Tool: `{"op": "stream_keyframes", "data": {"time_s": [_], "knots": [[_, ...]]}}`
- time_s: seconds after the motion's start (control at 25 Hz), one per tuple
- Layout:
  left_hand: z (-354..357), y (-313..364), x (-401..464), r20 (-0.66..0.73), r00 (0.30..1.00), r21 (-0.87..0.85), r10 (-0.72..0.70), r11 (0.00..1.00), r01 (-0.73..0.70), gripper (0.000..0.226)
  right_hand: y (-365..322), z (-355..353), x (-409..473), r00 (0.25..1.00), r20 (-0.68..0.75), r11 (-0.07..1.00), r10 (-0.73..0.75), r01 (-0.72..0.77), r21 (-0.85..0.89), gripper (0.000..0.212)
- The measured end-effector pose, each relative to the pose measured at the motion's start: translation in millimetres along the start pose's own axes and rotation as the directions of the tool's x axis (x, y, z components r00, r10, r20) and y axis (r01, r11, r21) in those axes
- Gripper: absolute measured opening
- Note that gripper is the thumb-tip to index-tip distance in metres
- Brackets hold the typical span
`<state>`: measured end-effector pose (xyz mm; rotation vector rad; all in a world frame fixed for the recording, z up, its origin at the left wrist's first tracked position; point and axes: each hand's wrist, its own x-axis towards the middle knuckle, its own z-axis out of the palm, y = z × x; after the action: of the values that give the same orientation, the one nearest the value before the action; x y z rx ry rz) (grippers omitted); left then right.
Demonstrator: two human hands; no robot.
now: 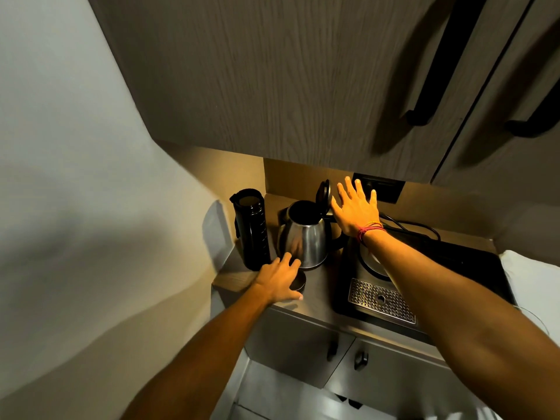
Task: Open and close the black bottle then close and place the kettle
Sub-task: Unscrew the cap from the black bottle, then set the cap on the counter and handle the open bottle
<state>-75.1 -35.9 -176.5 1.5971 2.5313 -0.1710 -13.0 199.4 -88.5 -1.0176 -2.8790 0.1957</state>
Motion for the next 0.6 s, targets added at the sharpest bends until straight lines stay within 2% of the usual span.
{"op": "stream_keyframes", "data": {"time_s": [0.08,0.16,0.2,0.28,0.36,0.44,0.48,0.56,0.6], "knots": [[-14.7,-8.7,-1.9,-0.282,0.957,0.045,0.074,0.997,-0.064,0.074,1.4,0.7,0.7,1.0,-0.008,1.0,-0.013,0.013,-0.002,0.069],[-40.7,-25.8,0.3,-0.552,0.821,0.067,0.146,0.989,-0.131,0.069,2.3,1.2,1.0,1.0,-0.014,1.0,-0.024,0.024,-0.002,0.069],[-55.9,-36.6,2.5,-0.656,0.744,0.053,0.123,0.992,-0.118,0.069,2.3,1.4,1.1,1.0,-0.013,1.0,-0.027,0.027,-0.002,0.069],[-84.3,-59.8,4.9,-0.781,0.621,-0.074,-0.068,0.997,0.016,0.078,1.4,1.8,0.9,0.999,-0.013,1.0,-0.029,0.029,0.005,0.069],[-96.3,-81.2,0.9,-0.793,0.534,-0.245,-0.293,0.956,0.161,0.087,-0.6,1.9,0.1,0.999,-0.013,0.999,-0.03,0.03,0.016,0.068],[-90.7,-95.9,-5.0,-0.726,0.534,-0.426,-0.433,0.893,0.145,0.097,-1.6,0.6,-0.7,0.999,-0.015,0.999,-0.029,0.029,0.014,0.068],[-84.1,-99.3,-7.8,-0.655,0.571,-0.55,-0.495,0.83,0.088,0.103,-2.1,0.2,-1.7,1.0,-0.012,1.0,-0.027,0.027,0.012,0.068],[-70.2,-99.2,-10.9,-0.441,0.681,-0.807,-0.585,0.591,-0.015,0.114,-3.2,-0.2,-3.7,1.0,-0.015,1.0,-0.019,0.02,0.017,0.068],[-64.1,-96.8,-11.5,-0.34,0.729,-0.877,-0.594,0.48,-0.019,0.115,-3.9,-0.3,-4.5,1.0,-0.017,1.0,-0.015,0.016,0.021,0.068]]}}
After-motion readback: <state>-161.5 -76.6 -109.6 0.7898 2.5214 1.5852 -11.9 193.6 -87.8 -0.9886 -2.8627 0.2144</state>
